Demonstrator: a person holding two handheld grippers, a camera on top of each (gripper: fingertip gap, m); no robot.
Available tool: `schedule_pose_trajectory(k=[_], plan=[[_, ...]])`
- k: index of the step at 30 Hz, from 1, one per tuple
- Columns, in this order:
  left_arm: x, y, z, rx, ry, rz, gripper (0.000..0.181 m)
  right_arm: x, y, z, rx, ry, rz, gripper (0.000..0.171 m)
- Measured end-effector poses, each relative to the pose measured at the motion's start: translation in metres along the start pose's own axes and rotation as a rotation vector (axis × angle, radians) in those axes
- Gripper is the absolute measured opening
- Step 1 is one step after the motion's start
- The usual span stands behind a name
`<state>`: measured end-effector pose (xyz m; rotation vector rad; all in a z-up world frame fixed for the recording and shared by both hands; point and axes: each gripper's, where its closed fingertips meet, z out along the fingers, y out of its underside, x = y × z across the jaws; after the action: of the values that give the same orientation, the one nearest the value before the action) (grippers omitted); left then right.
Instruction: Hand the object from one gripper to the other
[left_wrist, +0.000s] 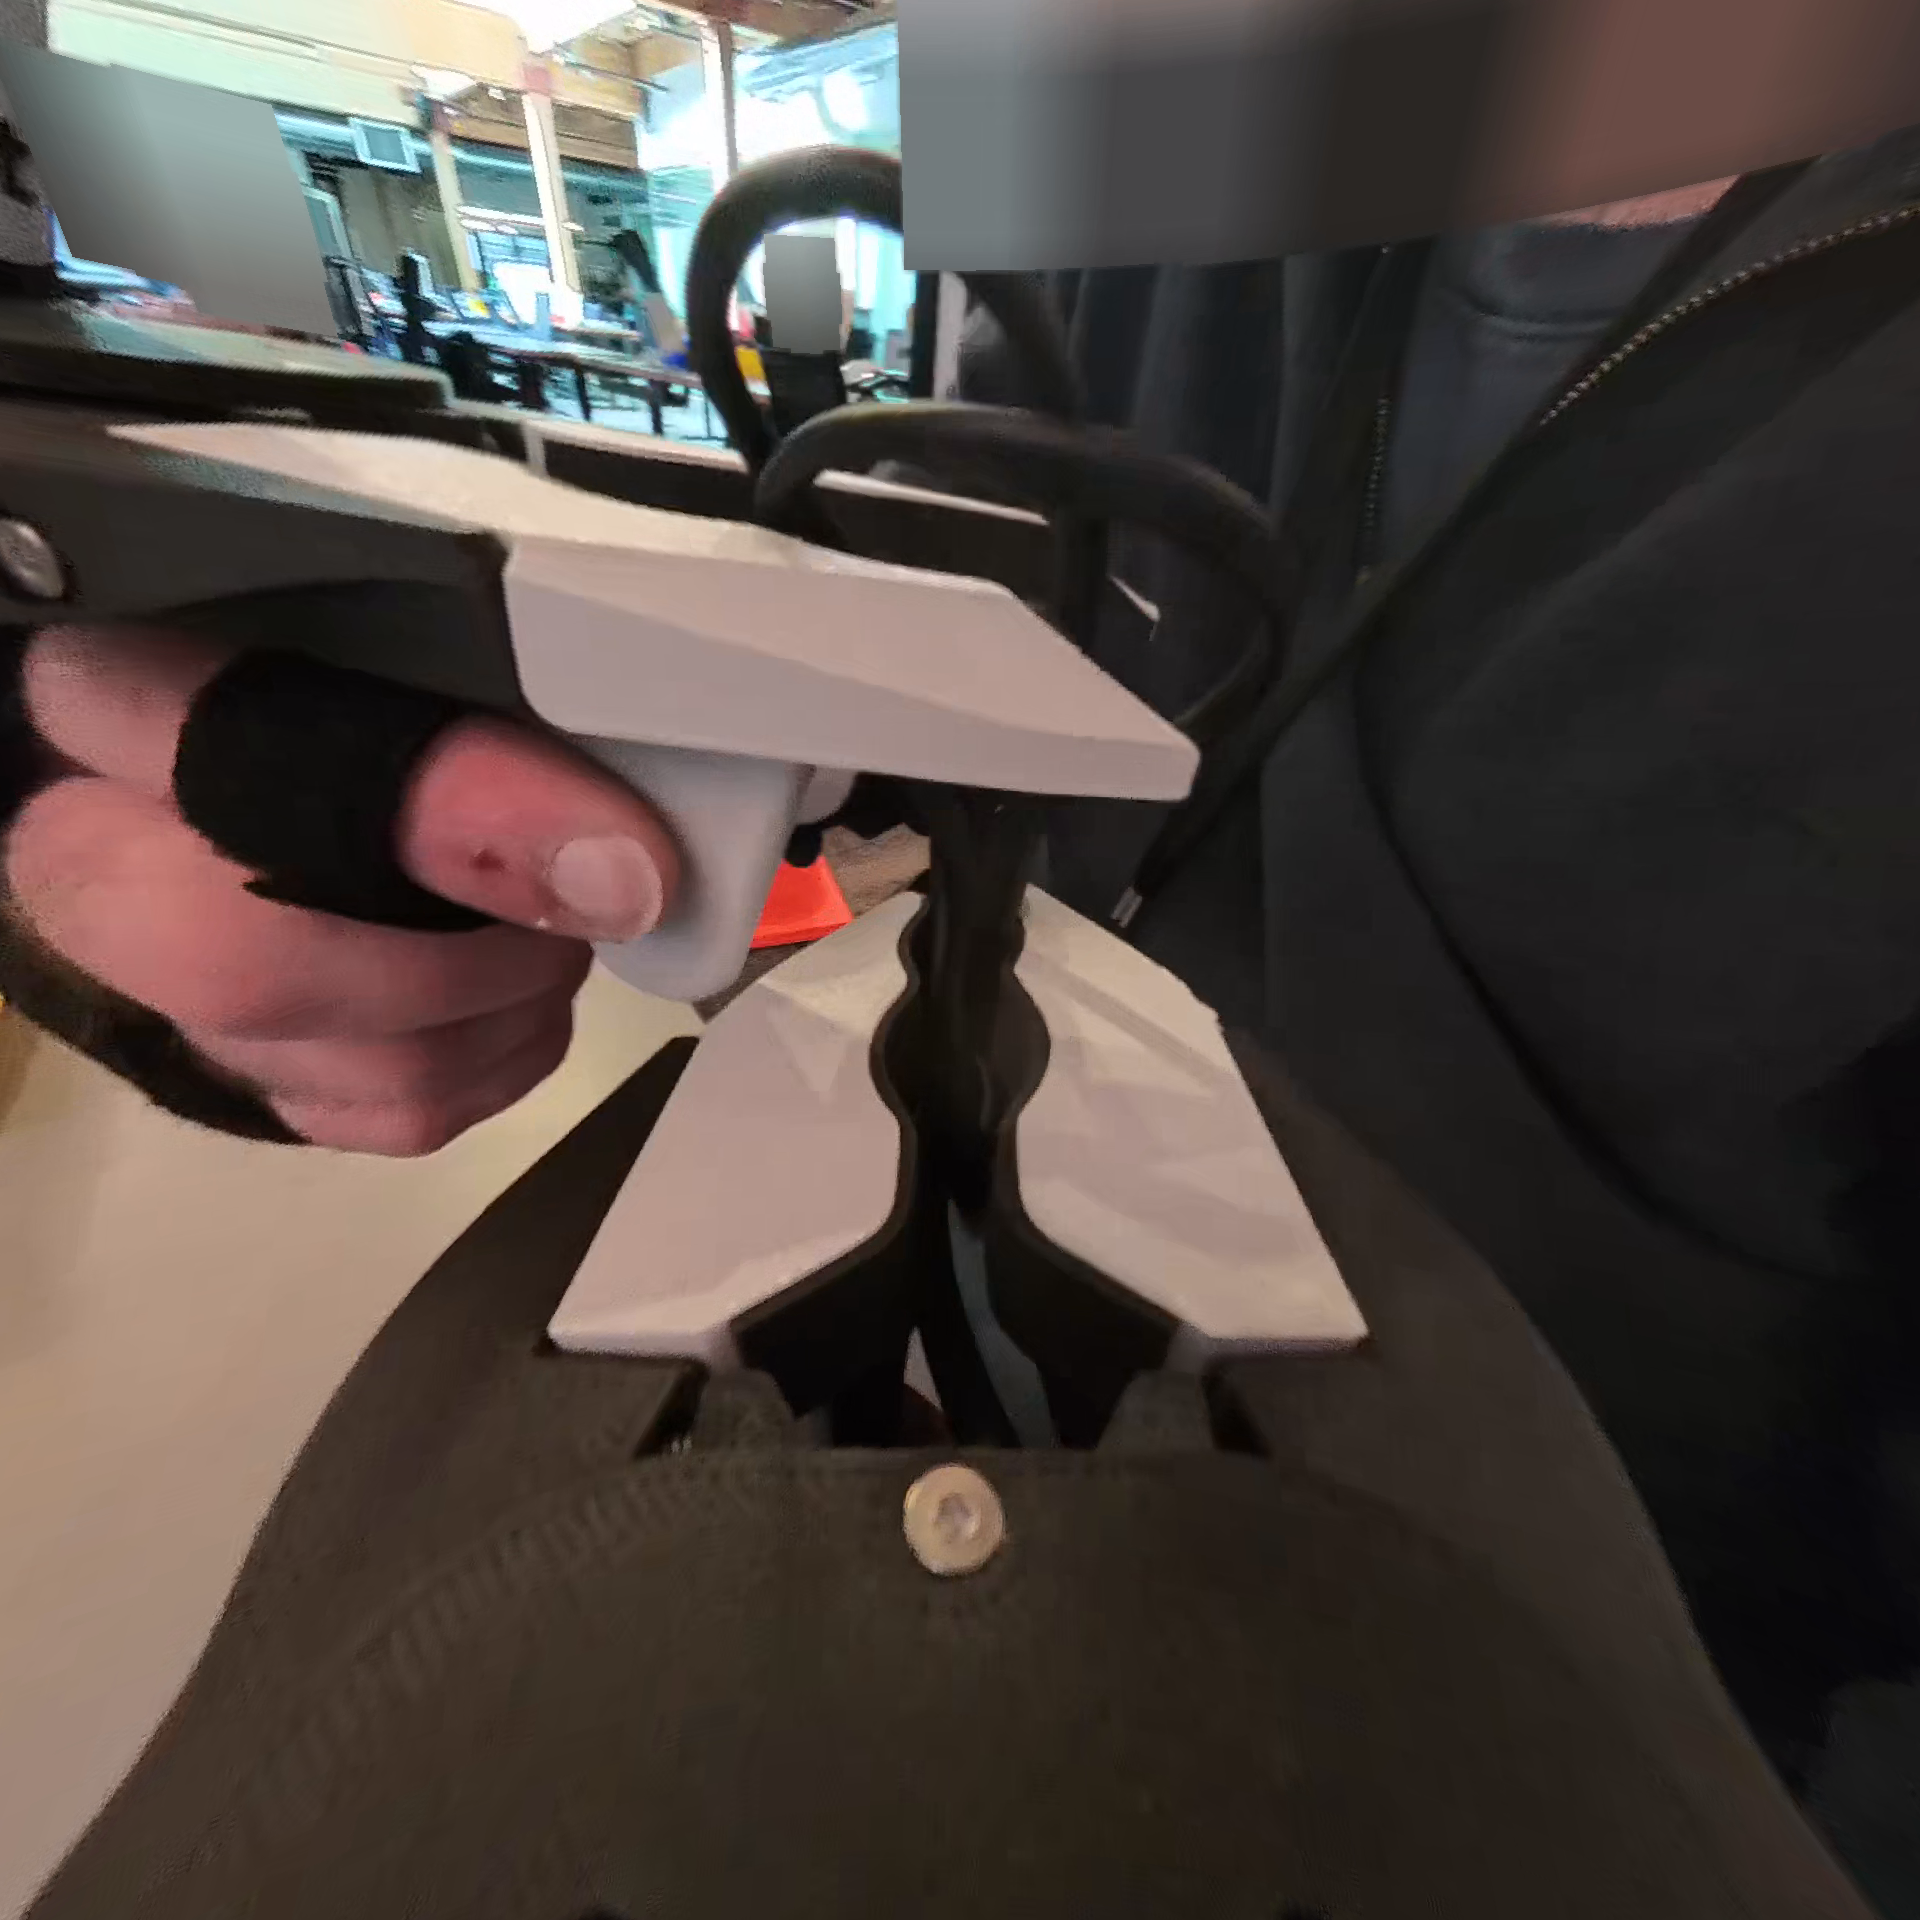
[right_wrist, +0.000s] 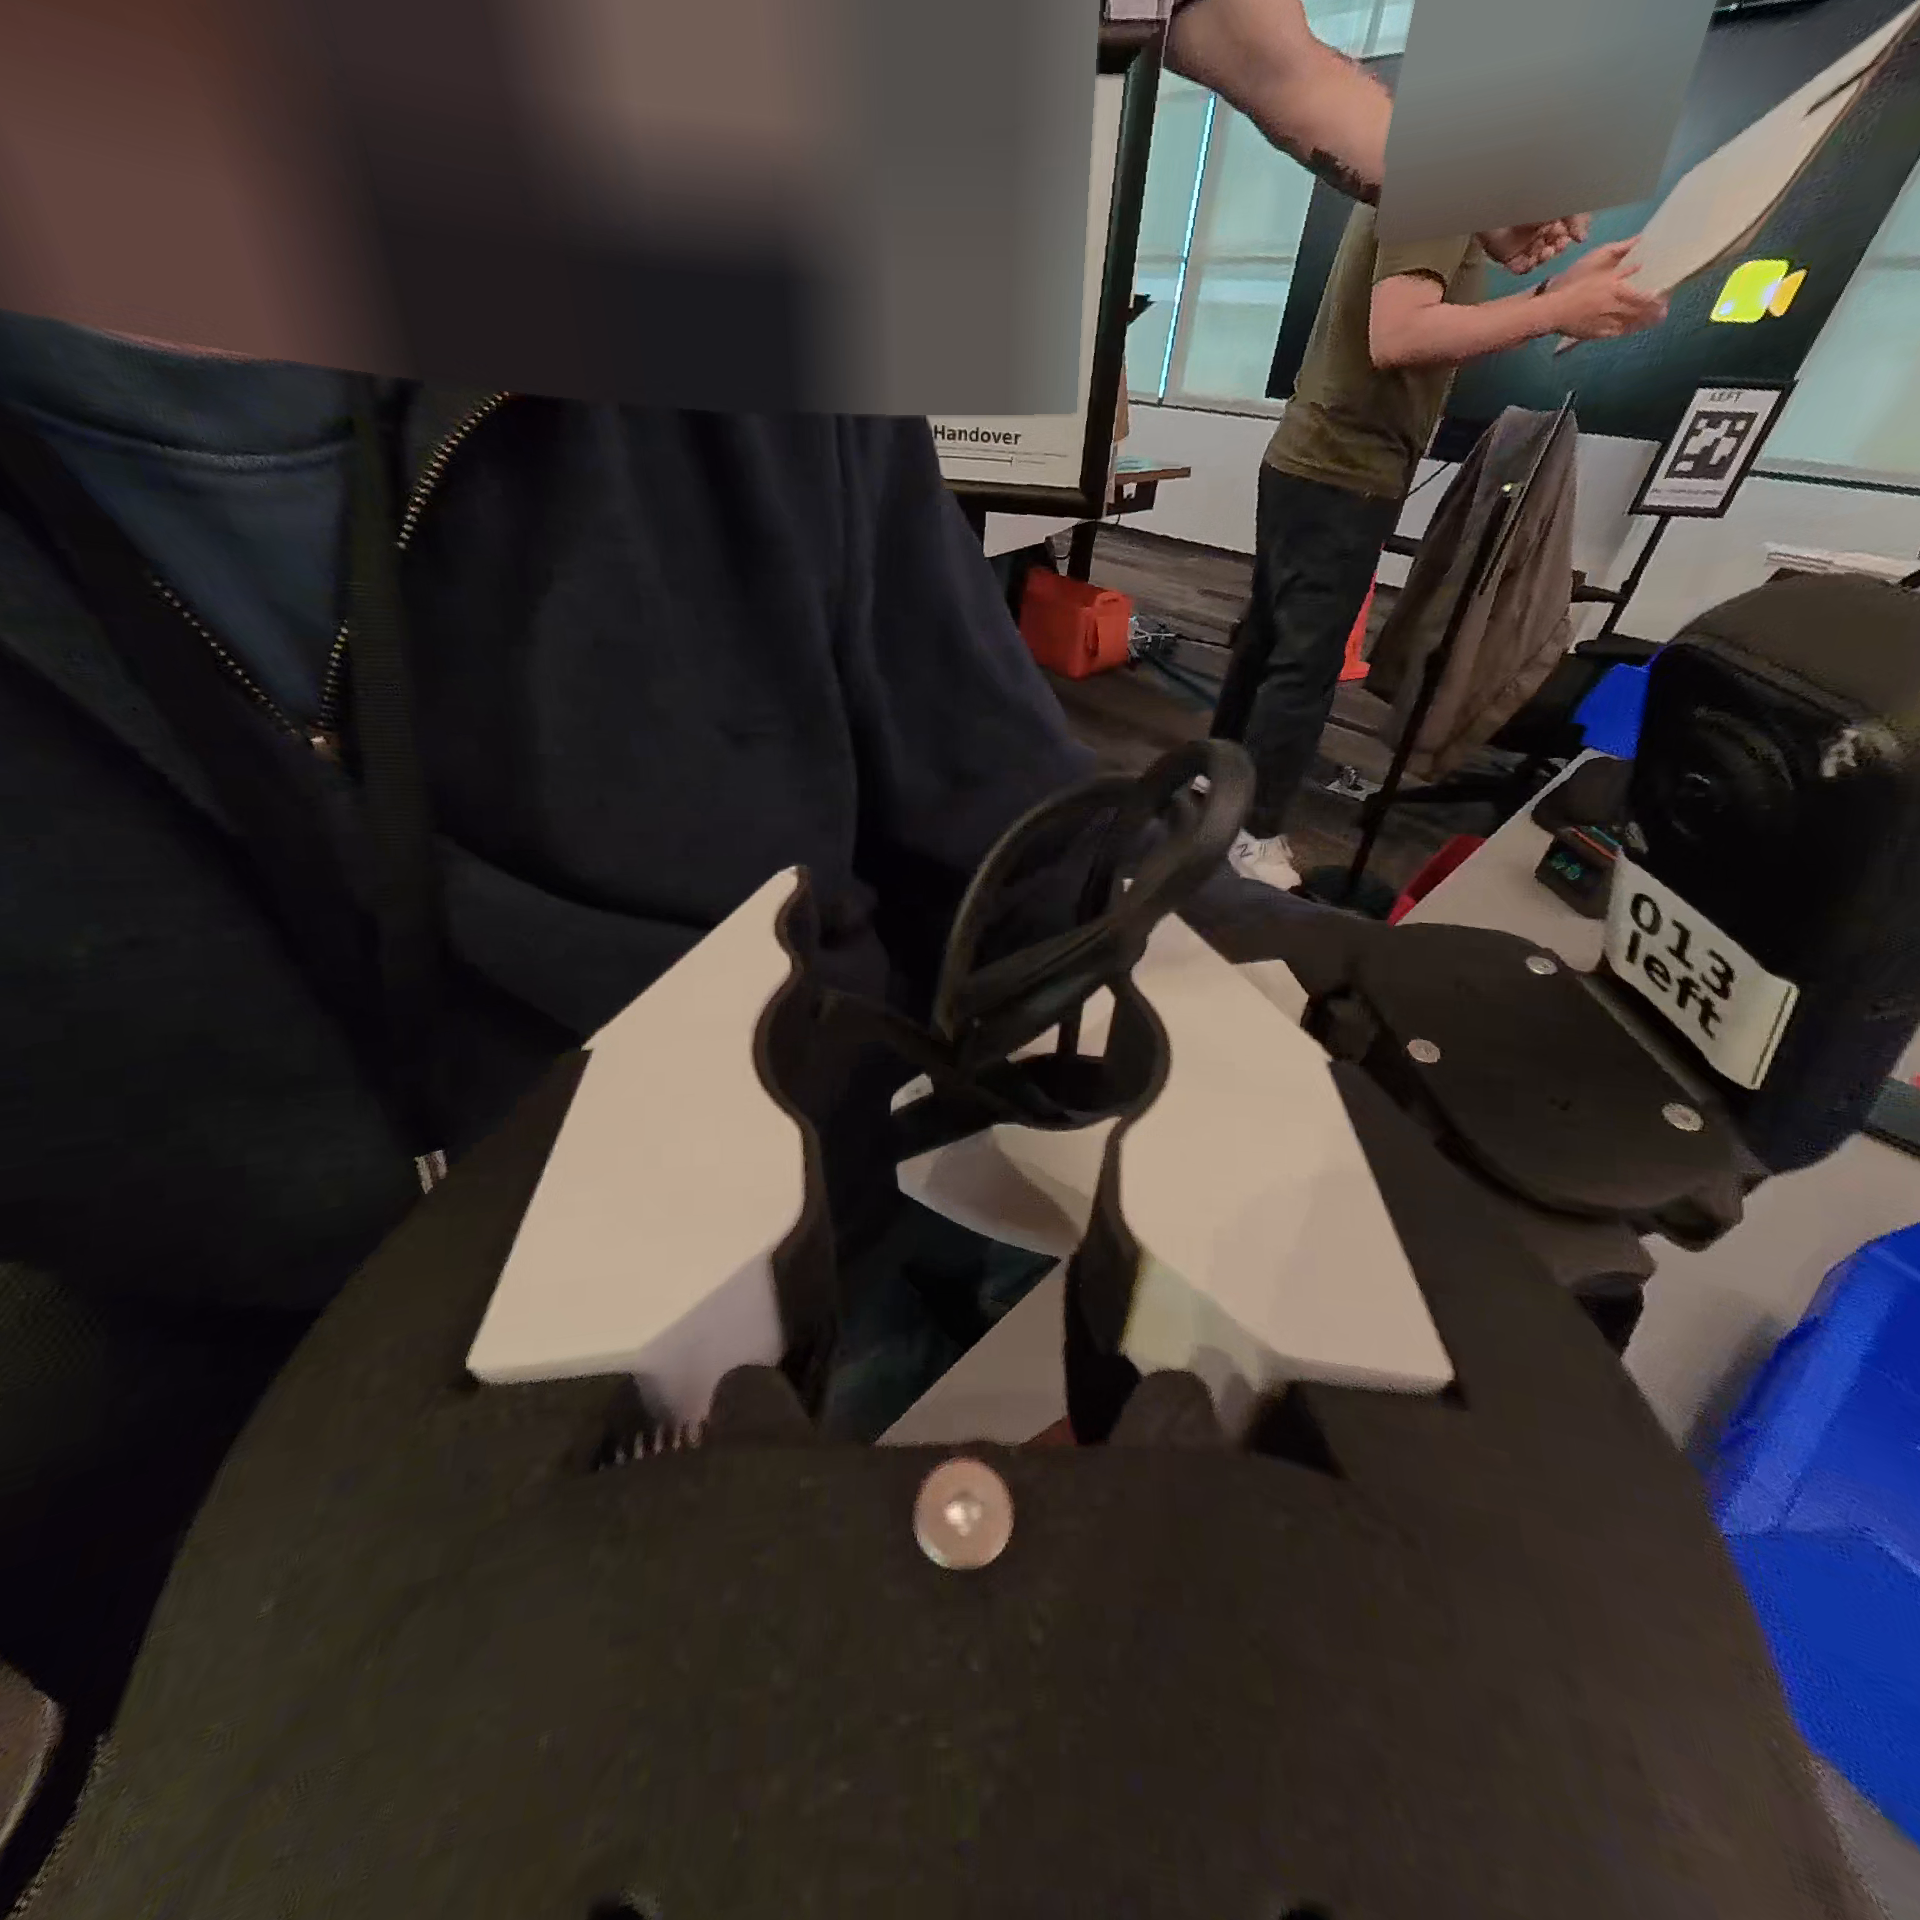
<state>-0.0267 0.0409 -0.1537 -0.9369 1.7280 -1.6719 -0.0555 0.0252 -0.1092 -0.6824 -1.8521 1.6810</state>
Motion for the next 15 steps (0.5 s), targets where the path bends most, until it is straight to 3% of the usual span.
schedule_pose_trajectory(k=[2, 7, 11, 15], plan=[[0.002, 0.005, 0.005, -0.018, 0.042, -0.011, 0.008, -0.001, 0.004, 0.000, -0.007, 0.001, 0.013, 0.049], [0.007, 0.005, 0.009, -0.011, 0.117, -0.022, 0.008, -0.009, 0.008, 0.001, -0.026, -0.004, 0.015, 0.074], [0.018, 0.004, 0.009, -0.017, 0.206, -0.034, 0.008, -0.010, 0.009, 0.007, -0.063, 0.008, -0.036, 0.061], [0.013, 0.008, 0.011, -0.038, 0.213, -0.073, 0.008, -0.004, 0.012, 0.012, -0.164, 0.084, -0.107, 0.066]])
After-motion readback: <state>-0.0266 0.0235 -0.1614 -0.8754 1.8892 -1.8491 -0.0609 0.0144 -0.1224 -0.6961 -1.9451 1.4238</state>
